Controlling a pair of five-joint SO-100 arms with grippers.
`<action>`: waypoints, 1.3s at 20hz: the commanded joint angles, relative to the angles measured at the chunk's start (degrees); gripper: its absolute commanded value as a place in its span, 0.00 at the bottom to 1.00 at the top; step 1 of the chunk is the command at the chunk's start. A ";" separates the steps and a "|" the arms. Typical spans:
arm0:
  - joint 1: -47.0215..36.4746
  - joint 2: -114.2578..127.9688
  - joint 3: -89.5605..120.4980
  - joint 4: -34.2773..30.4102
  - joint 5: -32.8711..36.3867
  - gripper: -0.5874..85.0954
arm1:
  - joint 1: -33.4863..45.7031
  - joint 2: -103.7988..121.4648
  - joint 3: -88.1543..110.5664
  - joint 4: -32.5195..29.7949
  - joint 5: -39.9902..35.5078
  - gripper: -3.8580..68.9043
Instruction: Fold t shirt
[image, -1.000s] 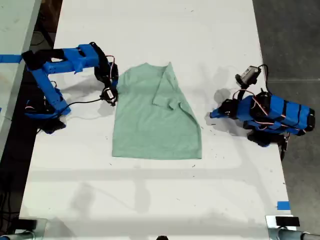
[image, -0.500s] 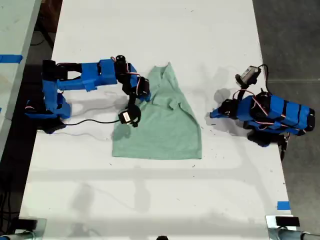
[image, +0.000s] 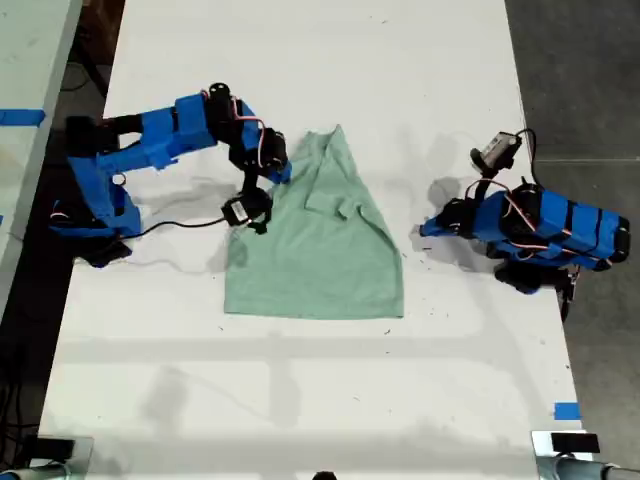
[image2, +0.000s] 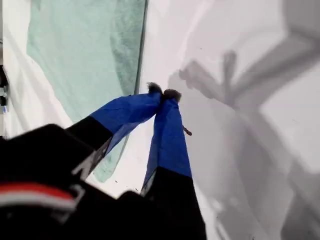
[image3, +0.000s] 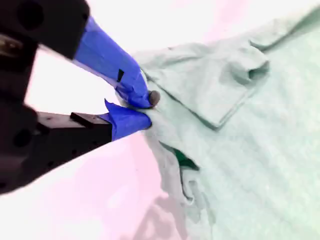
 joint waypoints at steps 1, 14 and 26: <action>-3.52 23.99 10.02 -2.02 1.05 0.00 | -0.62 0.70 2.72 -1.85 -1.41 0.07; 4.48 -19.86 -9.67 -15.64 2.37 0.00 | -0.79 0.70 2.72 -1.85 -1.32 0.07; -7.29 -0.97 -9.67 8.17 8.44 0.15 | -0.79 0.70 2.72 -1.85 -1.32 0.07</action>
